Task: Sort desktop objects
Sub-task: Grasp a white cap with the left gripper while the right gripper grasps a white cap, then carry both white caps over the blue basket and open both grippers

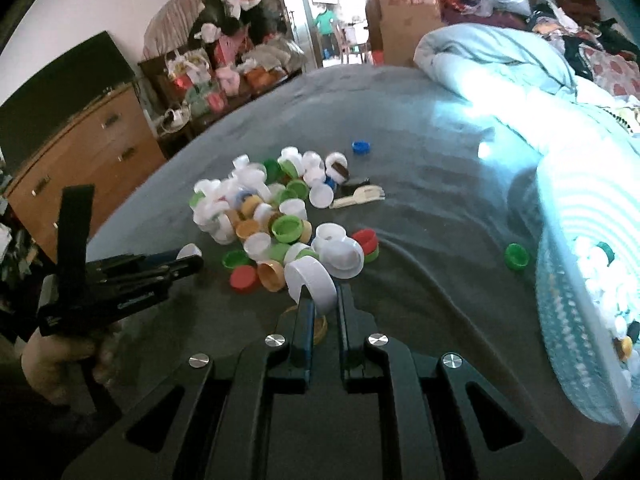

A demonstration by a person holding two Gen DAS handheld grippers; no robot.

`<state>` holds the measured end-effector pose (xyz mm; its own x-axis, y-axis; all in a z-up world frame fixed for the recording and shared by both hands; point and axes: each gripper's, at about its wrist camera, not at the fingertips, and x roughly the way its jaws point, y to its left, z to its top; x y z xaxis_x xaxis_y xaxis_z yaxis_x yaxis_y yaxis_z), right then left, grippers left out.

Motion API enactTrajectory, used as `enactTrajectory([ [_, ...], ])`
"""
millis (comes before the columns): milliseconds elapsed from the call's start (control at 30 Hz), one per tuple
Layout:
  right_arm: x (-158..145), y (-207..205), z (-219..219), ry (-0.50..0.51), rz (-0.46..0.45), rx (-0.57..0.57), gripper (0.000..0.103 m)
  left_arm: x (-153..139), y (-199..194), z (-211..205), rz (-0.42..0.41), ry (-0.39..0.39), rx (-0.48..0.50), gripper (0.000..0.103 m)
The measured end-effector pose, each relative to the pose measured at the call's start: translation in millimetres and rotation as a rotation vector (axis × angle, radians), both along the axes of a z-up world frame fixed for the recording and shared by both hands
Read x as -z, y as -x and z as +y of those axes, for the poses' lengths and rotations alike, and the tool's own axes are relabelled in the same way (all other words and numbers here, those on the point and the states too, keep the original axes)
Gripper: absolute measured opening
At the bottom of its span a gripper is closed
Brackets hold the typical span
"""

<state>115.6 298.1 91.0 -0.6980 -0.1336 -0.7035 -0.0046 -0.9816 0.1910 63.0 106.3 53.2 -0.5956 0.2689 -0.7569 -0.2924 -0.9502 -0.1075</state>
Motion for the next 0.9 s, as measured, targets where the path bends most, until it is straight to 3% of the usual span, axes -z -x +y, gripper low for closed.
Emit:
enactTrajectory([
  [433, -78, -43, 56, -0.053, 0.166, 0.109, 0.009, -103, -20, 113, 0.176, 0.104, 0.2, 0.032],
  [900, -121, -87, 149, -0.088, 0.236, 0.282, 0.009, -164, -33, 255, 0.298, 0.2, 0.389, 0.032],
])
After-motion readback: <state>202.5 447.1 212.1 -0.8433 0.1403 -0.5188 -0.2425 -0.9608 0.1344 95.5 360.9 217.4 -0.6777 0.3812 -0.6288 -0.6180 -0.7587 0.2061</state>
